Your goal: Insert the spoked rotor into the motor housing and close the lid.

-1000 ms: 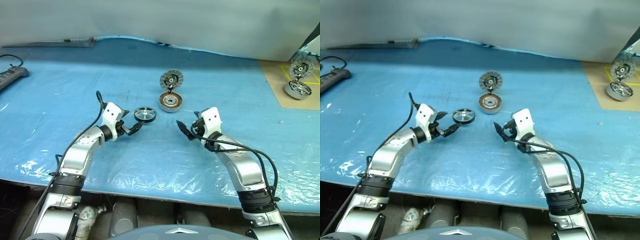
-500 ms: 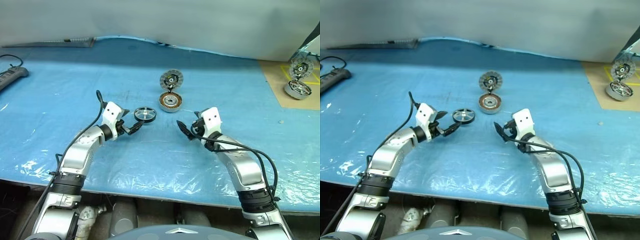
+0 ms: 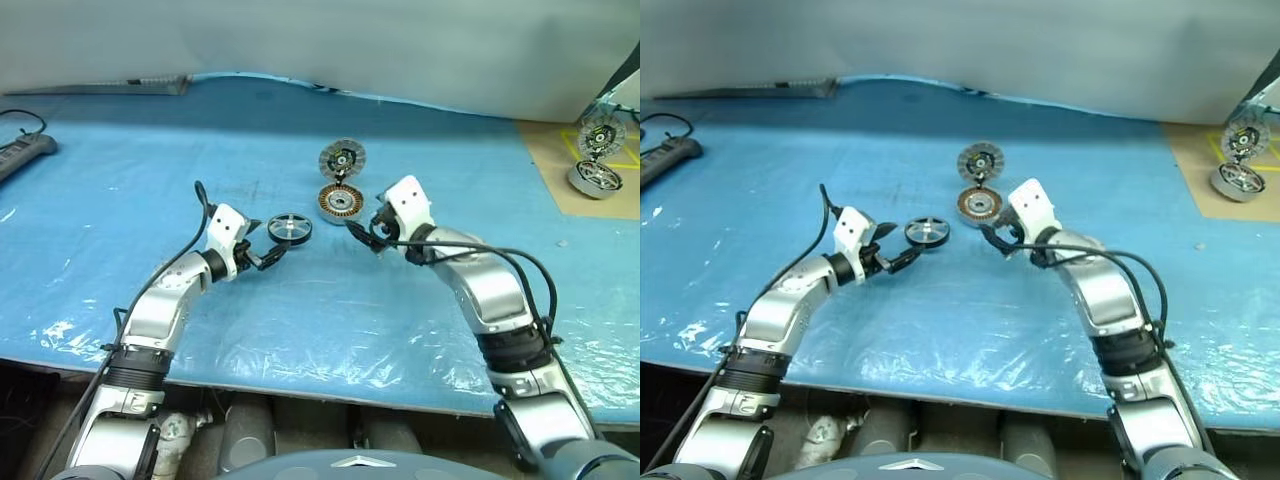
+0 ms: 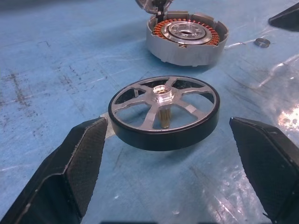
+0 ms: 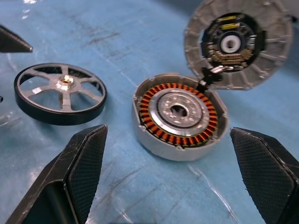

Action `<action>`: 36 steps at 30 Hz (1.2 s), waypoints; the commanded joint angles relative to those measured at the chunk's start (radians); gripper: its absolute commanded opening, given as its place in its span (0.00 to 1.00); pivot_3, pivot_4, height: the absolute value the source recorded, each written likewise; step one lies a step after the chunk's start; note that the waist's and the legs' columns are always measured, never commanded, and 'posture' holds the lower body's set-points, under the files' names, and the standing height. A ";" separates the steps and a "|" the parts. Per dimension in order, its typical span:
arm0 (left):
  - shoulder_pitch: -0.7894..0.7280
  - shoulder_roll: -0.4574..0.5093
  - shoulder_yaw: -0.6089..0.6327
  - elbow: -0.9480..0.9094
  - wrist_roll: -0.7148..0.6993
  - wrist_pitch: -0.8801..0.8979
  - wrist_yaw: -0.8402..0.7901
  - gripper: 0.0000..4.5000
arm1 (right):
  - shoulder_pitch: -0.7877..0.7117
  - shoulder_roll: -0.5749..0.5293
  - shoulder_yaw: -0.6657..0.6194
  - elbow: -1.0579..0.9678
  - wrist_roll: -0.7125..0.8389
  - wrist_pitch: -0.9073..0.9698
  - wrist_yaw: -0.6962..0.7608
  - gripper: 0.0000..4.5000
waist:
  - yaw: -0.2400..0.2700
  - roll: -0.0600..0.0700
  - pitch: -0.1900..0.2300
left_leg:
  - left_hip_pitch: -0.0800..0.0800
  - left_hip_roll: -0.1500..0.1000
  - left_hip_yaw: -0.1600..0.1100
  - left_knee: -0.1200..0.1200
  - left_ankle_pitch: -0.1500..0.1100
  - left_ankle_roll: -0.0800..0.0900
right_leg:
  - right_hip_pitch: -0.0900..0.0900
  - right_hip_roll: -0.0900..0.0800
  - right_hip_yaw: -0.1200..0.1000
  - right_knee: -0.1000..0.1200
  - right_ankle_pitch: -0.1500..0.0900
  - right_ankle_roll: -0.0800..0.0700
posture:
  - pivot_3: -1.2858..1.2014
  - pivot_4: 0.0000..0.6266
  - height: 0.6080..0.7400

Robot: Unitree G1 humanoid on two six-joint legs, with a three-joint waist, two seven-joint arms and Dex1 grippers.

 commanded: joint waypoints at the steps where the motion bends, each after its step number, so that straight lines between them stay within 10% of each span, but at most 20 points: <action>1: -0.009 0.000 -0.004 -0.032 -0.001 -0.018 -0.006 1.00 | -0.109 -0.017 0.048 0.061 -0.023 0.025 0.073 0.99 | 0.000 0.000 0.000 | 0.000 0.000 0.000 0.000 0.000 0.000 | 0.000 0.000 0.000 0.000 0.000 0.000 | 0.52 0.24 1.00; 12: -0.011 -0.012 -0.010 -0.060 -0.006 0.000 0.007 1.00 | -0.401 0.028 0.181 0.426 -0.122 -0.068 0.253 0.99 | 0.000 0.000 0.000 | -0.001 0.000 0.000 0.002 0.000 0.000 | -0.002 0.000 0.000 0.004 -0.001 -0.002 | 0.52 0.24 1.00; 36: 0.003 -0.031 -0.016 -0.067 0.004 -0.020 0.023 1.00 | -0.555 0.129 0.244 1.026 -0.366 -0.441 0.363 0.91 | 0.001 0.000 0.000 | -0.006 0.008 0.000 0.009 0.000 0.001 | -0.005 0.001 -0.002 0.010 -0.003 -0.009 | 0.52 0.24 1.00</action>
